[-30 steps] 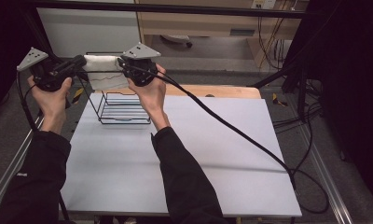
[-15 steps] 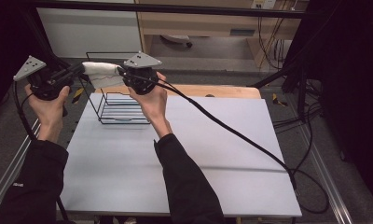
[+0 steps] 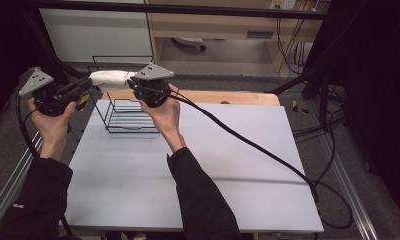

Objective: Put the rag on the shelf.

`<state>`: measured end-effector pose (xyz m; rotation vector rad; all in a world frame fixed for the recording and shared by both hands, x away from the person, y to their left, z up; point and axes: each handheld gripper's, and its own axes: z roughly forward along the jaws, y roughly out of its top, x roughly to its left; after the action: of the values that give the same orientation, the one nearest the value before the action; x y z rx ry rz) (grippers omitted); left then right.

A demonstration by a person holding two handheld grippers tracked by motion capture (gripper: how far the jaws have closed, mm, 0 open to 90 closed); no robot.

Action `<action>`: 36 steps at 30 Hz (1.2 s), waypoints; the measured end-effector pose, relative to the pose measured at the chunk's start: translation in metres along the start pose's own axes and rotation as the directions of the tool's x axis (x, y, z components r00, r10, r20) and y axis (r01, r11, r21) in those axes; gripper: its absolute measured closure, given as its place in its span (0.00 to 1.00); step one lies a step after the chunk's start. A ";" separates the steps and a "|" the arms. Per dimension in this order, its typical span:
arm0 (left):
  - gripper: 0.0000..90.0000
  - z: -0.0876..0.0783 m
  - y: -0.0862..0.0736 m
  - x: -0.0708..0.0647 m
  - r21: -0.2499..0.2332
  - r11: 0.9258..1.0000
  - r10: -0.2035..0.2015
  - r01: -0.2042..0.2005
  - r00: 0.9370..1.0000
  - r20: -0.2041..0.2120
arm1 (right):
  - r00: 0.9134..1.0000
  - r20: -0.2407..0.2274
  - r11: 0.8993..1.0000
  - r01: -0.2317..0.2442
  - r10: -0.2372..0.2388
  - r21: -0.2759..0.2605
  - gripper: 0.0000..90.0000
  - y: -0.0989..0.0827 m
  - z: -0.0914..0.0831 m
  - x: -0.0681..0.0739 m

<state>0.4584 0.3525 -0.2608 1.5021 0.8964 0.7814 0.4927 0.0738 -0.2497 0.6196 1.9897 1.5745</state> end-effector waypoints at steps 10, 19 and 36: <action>0.87 -0.006 0.017 0.001 -0.011 1.000 -0.008 0.008 1.000 -0.010 | 1.000 -0.014 1.000 0.009 -0.009 0.017 0.93 -0.006 0.000 -0.001; 0.96 0.005 0.041 -0.002 0.040 0.999 -0.022 0.022 1.000 0.000 | 1.000 -0.017 1.000 0.013 -0.013 0.023 0.93 -0.008 0.000 -0.001; 1.00 0.014 0.007 -0.007 0.163 0.987 -0.014 0.007 0.999 0.044 | 0.999 -0.037 0.999 0.037 -0.035 0.040 0.90 -0.010 -0.001 0.000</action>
<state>0.4680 0.3391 -0.2556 1.6496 0.9527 0.6770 0.4921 0.0706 -0.2591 0.5720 2.0527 1.5373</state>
